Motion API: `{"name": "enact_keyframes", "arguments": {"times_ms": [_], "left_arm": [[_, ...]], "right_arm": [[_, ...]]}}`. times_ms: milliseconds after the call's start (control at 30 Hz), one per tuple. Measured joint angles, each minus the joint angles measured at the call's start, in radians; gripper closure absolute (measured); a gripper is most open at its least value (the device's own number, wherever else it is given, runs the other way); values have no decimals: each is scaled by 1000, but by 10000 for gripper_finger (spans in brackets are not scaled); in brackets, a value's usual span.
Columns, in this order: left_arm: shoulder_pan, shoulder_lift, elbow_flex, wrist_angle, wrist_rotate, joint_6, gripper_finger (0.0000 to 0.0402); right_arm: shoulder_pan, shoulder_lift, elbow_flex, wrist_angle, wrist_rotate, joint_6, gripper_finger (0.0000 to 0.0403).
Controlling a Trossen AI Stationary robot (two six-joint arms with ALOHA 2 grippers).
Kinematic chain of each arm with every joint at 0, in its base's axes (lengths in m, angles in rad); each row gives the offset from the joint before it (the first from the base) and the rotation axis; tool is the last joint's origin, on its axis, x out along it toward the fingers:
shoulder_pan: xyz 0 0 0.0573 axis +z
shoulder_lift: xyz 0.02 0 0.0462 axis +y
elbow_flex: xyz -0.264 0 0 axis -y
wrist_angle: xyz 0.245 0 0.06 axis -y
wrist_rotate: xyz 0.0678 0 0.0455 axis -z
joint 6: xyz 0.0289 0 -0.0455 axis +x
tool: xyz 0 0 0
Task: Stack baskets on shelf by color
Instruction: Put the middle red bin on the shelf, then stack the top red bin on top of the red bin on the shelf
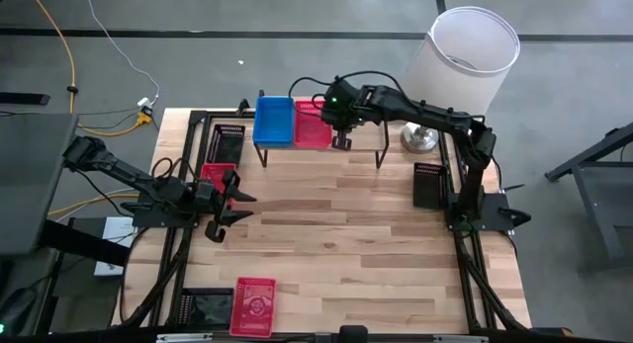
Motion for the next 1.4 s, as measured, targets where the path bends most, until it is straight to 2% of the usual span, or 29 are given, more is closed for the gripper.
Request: {"name": "enact_keyframes", "arguments": {"times_ms": [533,767,933,1200,1300,1400], "left_arm": [[0,0,0,-3,-3,0,245],[0,0,0,-3,-3,0,245],[0,0,0,-8,-11,0,245],[0,0,0,-15,-109,0,245],[0,0,0,-17,-109,0,245],[0,0,0,-18,-109,1,245]], "right_arm": [[2,0,0,16,-40,0,403],[3,-40,0,-56,9,0,403],[2,-95,0,-127,-33,26,403],[6,-131,-2,-277,-98,63,403],[15,-173,-96,-240,-123,66,403],[26,-273,-303,-141,-165,98,403]]}}
